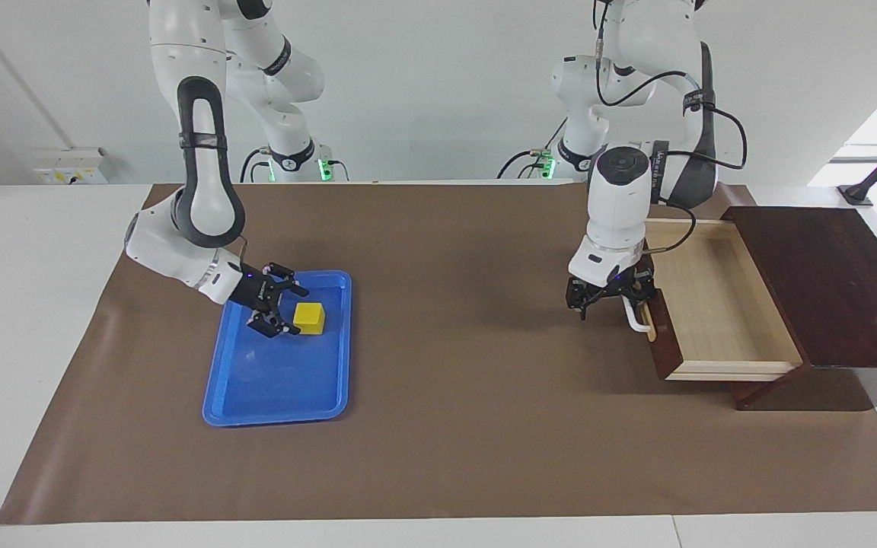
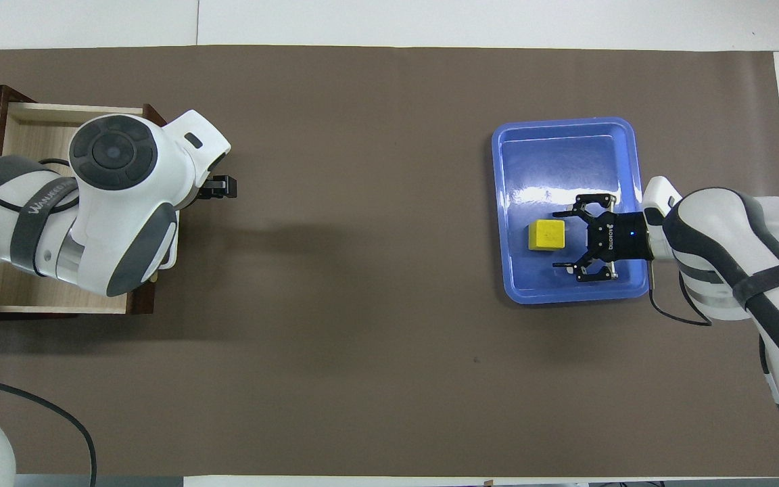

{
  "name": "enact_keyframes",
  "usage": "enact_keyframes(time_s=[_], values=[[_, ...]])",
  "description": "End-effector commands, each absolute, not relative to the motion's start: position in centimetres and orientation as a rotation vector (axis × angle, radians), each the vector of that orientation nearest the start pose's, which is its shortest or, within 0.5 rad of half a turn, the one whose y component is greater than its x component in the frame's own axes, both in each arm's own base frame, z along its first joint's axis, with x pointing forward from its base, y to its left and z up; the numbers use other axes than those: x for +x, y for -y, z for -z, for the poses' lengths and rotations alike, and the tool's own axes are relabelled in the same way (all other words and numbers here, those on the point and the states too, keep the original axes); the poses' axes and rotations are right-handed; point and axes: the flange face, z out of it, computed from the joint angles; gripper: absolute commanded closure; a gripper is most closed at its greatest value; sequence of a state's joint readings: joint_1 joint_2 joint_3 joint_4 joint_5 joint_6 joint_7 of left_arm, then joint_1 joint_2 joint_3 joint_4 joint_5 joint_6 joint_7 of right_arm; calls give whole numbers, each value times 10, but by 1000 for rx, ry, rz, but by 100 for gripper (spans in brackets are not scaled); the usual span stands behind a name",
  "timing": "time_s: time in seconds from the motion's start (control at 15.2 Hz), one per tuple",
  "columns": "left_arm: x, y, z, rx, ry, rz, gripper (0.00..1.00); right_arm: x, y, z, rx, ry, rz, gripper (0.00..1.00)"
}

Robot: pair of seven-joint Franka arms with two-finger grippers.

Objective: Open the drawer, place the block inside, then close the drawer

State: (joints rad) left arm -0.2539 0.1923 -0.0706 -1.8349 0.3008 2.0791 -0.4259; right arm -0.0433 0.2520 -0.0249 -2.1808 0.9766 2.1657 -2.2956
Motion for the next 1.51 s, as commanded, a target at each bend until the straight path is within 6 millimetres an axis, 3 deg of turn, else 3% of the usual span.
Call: enact_keyframes(time_s=[0.0,0.07,0.26,0.4,0.66,0.86,0.99,1.12,1.45], values=[[605,181,-457,-2954,38,150,0,546,2,-265,-1809,1786,802,85],[606,180,-463,-2957,53,132,0,546,2,-265,-1810,1786,803,100],[606,180,-482,-2985,94,109,0,549,2,-267,-1826,1765,830,100],[606,178,-498,-3024,241,80,0,553,2,-272,-1825,1773,842,100],[601,167,-539,-3061,620,72,0,564,-7,-285,-1786,1795,865,100],[603,161,-550,-3015,1100,67,0,580,-19,-302,-1717,1827,880,100],[600,171,-552,-2943,1317,75,0,585,-30,-312,-1675,1825,881,100],[591,188,-550,-2800,1602,50,0,596,-63,-328,-1626,1795,852,100],[587,193,-548,-2477,2057,18,0,605,-137,-365,-1569,1741,764,100]])
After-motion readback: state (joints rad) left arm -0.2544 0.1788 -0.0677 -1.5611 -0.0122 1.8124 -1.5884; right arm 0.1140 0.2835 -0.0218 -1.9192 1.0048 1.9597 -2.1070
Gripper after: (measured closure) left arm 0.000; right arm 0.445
